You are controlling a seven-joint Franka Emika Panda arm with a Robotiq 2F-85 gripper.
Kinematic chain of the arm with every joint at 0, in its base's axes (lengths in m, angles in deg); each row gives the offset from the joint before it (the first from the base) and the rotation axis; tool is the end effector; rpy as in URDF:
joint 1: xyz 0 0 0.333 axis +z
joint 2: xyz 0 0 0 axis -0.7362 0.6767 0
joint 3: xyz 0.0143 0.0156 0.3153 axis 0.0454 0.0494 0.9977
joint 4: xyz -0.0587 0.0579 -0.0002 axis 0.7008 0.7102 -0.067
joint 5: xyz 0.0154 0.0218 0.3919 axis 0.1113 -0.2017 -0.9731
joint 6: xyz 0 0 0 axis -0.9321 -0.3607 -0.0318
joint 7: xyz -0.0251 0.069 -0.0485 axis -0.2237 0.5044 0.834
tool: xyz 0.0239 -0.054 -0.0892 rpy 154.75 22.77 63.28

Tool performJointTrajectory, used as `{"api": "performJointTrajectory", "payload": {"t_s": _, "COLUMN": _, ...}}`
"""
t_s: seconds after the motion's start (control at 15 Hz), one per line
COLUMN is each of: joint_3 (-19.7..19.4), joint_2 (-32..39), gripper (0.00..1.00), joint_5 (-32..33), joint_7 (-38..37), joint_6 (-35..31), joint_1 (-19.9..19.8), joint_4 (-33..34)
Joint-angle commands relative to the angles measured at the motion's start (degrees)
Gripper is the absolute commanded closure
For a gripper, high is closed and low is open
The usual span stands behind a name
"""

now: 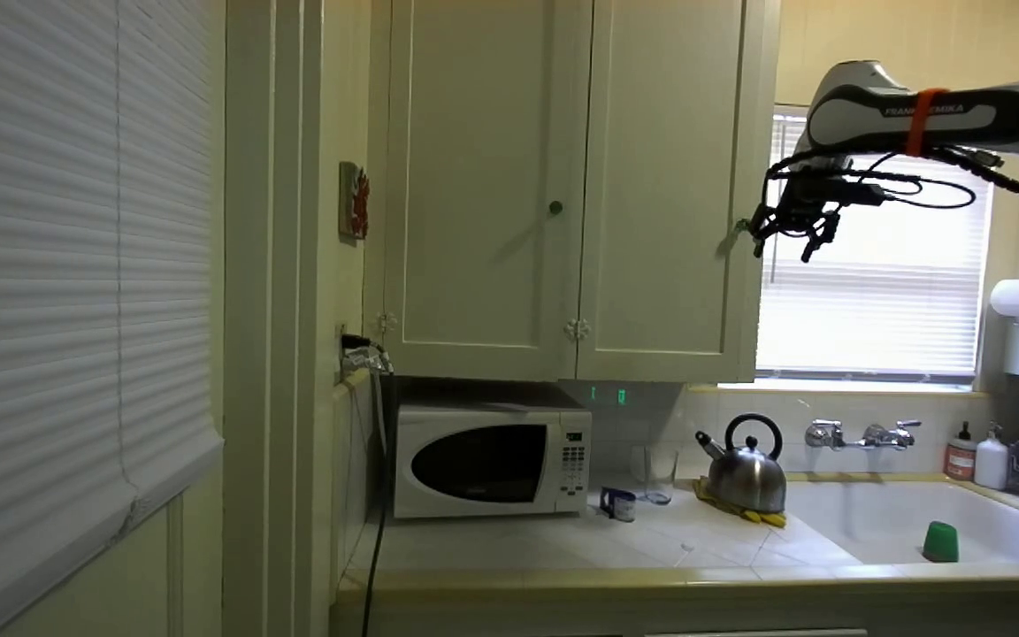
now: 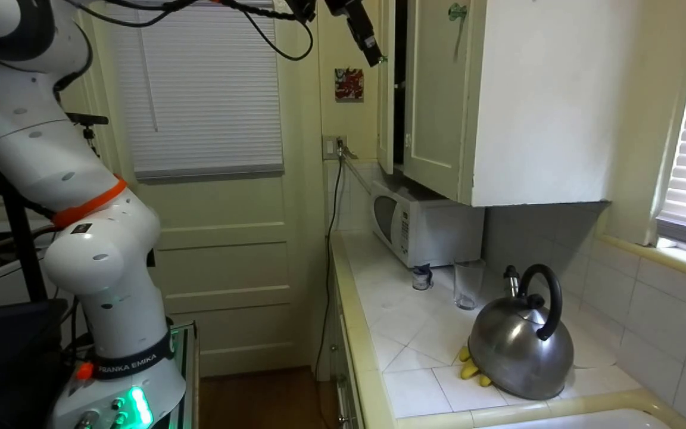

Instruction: Open the cabinet door on the right

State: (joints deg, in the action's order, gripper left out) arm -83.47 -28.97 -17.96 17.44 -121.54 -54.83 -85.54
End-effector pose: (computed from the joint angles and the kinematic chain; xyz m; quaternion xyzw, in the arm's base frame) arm 0.4118 -0.0192 0.7926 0.9384 -0.2334 0.2529 0.0299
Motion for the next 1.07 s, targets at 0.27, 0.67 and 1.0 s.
{"api": "performJointTrajectory", "payload": {"t_s": 0.27, "joint_3": -0.47, "joint_2": 2.64, "gripper": 0.0, "joint_5": 1.82, "joint_7": 1.15, "joint_6": -3.5, "joint_1": 0.19, "joint_4": 3.71}}
{"api": "performJointTrajectory", "payload": {"t_s": 0.67, "joint_3": -1.58, "joint_2": 8.02, "gripper": 0.0, "joint_5": 1.89, "joint_7": 2.88, "joint_6": -9.1, "joint_1": 0.41, "joint_4": 11.72}}
{"api": "performJointTrajectory", "payload": {"t_s": 1.0, "joint_3": -2.53, "joint_2": 11.32, "gripper": 0.07, "joint_5": 4.14, "joint_7": 4.57, "joint_6": -16.13, "joint_1": 0.26, "joint_4": 14.15}}
